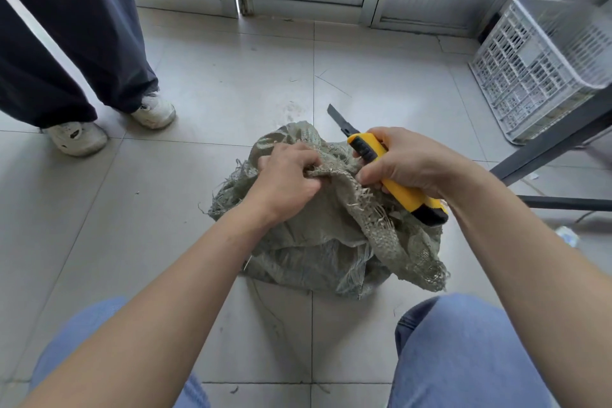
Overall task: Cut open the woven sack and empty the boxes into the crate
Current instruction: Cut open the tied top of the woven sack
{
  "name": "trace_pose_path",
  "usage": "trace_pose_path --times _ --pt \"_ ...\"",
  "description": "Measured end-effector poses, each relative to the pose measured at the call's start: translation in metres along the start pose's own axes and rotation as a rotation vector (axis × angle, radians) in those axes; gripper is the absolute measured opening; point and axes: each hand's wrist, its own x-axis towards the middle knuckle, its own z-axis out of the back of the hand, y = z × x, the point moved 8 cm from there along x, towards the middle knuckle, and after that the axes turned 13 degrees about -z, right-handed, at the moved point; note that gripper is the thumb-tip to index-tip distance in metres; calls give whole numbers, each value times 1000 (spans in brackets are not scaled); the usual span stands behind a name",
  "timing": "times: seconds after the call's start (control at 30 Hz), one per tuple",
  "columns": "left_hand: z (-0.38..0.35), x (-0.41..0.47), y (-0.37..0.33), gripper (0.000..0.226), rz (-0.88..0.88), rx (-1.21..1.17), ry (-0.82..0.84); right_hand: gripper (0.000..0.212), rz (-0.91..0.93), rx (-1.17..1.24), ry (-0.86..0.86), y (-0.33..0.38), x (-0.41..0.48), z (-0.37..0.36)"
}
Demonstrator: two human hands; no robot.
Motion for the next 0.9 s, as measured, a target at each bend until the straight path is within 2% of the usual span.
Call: trace_pose_path --times 0.1,0.17,0.27,0.4,0.57,0.77,0.83,0.9 --pt "-3 -3 9 15 105 -198 -35 32 94 -130 -87 9 -13 10" --pt "-2 -5 6 10 113 -325 -34 41 148 -222 -124 17 -23 14" --pt "3 -8 -1 12 121 -474 -11 47 138 -416 -130 13 -28 12" --pt "2 -11 10 16 189 -579 -12 43 93 -513 -95 1 -29 10" --pt "-3 -11 15 12 207 -620 -10 39 69 -535 -72 -2 -33 9" --pt "-1 -11 13 22 210 -626 -50 42 71 -558 -110 2 -37 13" --pt "1 -11 14 17 212 -607 -65 44 89 -539 -159 4 -39 14" --pt "3 -11 15 15 216 -588 -93 42 126 -469 -292 11 -44 23"
